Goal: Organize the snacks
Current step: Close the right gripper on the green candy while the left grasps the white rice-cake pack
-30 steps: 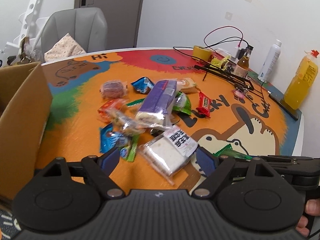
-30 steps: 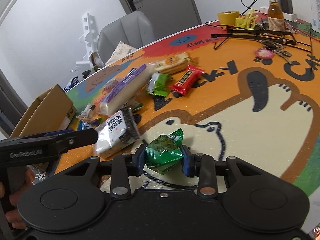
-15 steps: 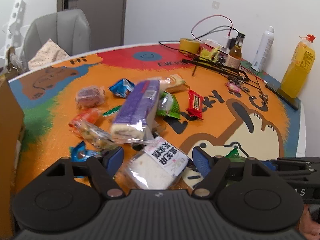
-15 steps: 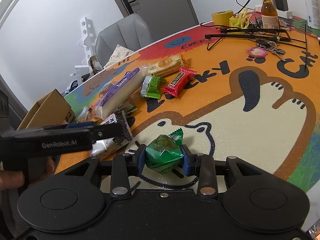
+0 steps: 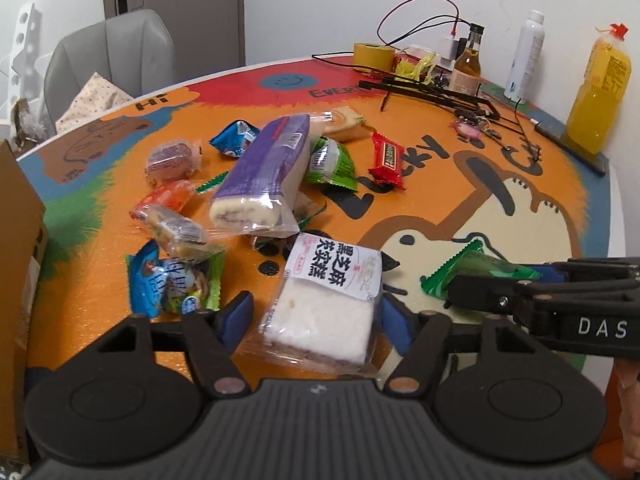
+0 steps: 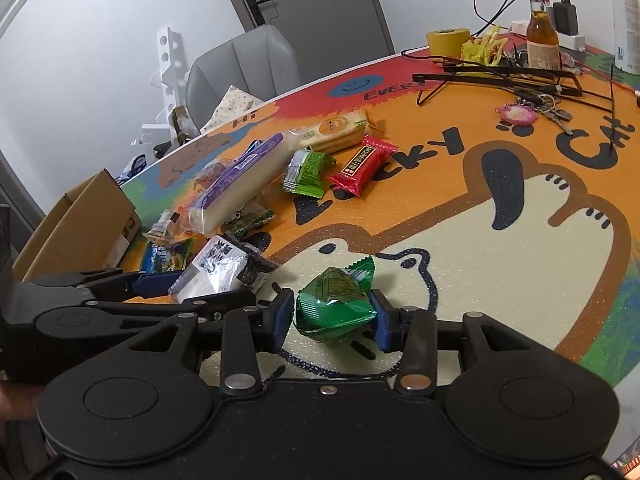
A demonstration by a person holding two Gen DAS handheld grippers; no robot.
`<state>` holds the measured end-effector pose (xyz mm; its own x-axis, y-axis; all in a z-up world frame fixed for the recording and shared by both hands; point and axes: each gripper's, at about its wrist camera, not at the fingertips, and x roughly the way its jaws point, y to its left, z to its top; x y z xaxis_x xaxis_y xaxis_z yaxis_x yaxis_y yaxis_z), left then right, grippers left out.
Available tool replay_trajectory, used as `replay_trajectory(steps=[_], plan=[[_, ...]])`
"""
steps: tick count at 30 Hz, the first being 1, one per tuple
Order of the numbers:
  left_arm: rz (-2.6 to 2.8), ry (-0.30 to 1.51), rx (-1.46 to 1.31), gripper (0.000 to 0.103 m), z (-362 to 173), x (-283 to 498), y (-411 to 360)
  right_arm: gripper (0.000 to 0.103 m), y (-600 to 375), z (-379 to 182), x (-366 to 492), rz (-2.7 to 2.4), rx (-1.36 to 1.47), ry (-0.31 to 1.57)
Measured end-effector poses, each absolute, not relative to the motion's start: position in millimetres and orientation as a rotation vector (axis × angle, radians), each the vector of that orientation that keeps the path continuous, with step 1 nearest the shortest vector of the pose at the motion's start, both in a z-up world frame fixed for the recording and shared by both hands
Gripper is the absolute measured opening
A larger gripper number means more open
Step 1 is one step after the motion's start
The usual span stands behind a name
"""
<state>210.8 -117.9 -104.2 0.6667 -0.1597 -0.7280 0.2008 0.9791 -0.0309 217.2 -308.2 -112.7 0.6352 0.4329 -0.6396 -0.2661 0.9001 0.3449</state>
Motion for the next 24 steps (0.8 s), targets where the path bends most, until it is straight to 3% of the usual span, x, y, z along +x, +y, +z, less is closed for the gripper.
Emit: replay_trajectory(steps=[1,3,24], plan=[[-0.204,0.814,0.049,0.056,-104,210,-117,0.035,-307,-113,217,0.397,0.223,0.786],[-0.210,0.813,0.040,0.048,-101,208,-116,0.034,-306,-113,217,0.404,0.229,0.785],[-0.173,0.688,-0.003,0.046,-43,179,-85,0.034,-274,-71,208,0.481,0.232,0.682]])
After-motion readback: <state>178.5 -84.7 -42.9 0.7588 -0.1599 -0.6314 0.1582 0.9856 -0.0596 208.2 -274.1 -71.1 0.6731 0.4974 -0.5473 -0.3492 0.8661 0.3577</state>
